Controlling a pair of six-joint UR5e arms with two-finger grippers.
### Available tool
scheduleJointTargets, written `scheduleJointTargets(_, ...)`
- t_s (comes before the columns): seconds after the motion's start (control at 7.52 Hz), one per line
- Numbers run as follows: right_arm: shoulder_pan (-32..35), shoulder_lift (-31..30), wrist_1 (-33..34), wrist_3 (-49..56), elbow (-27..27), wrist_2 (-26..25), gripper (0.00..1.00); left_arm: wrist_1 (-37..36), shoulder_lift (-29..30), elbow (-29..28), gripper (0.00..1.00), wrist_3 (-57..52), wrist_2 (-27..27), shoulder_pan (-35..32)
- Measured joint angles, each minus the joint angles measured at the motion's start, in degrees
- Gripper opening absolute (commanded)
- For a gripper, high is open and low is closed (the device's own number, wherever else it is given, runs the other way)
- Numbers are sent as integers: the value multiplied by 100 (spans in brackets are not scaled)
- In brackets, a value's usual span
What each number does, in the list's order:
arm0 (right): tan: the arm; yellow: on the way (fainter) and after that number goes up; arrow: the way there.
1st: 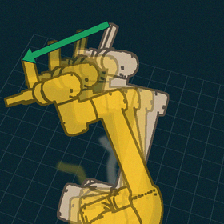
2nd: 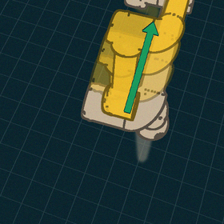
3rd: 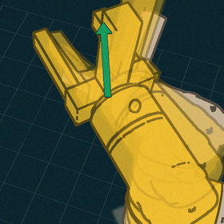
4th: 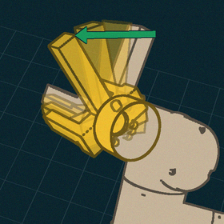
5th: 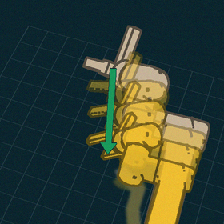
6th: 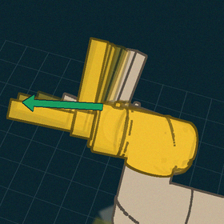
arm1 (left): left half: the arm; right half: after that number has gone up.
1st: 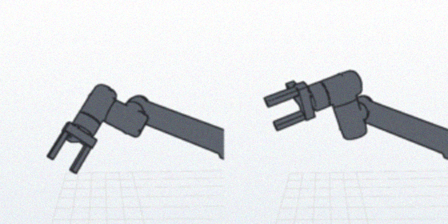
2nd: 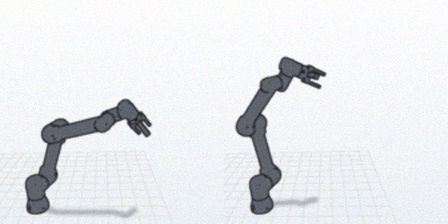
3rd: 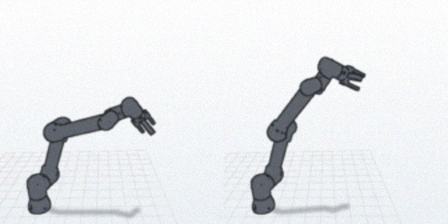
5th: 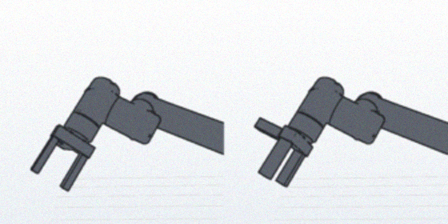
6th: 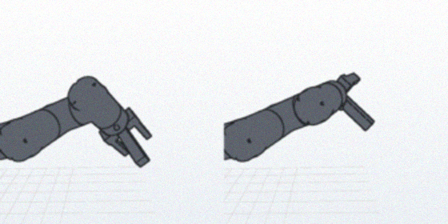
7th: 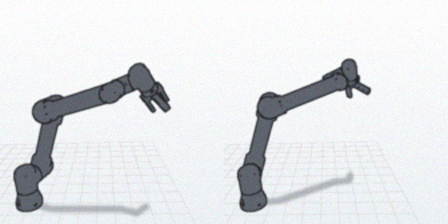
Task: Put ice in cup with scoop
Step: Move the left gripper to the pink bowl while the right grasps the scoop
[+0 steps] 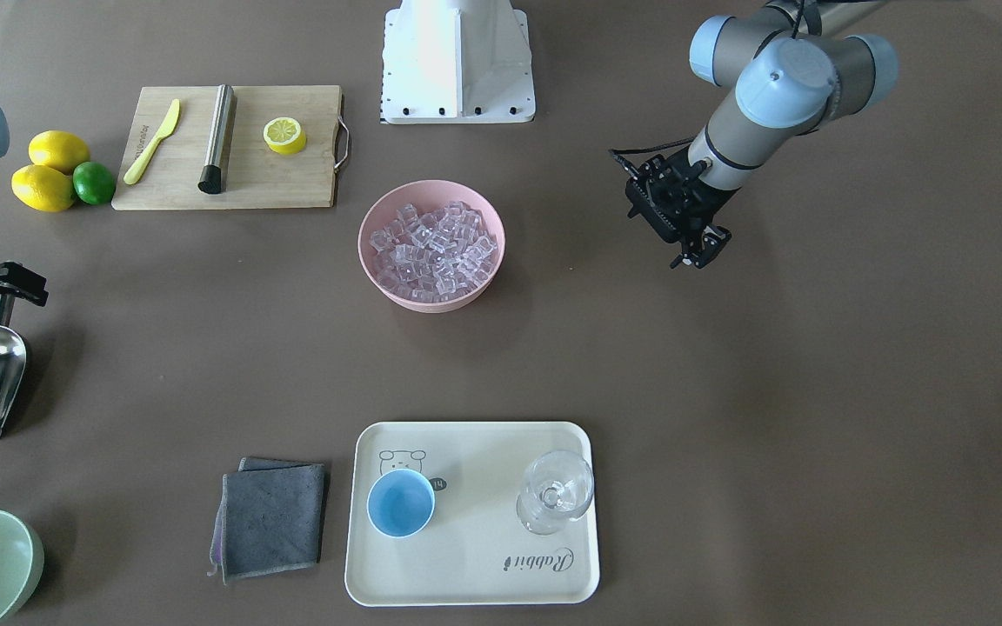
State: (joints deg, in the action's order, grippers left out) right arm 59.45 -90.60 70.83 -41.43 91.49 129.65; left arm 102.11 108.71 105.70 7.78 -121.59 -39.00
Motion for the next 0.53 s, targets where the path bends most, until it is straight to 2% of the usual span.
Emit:
scheduleJointTargets(0.13, -7, 2, -3, 2, -10, -22, 2, 77, 193, -72, 98, -3, 353, 320)
scheduleJointTargets(0.27, -9, 4, -6, 2, -13, -51, 0, 251, 347, -153, 98, -4, 578, 537)
scheduleJointTargets(0.53, -12, -17, -14, 3, -10, -87, 0, 1107, 525, -381, 98, -5, 728, 757)
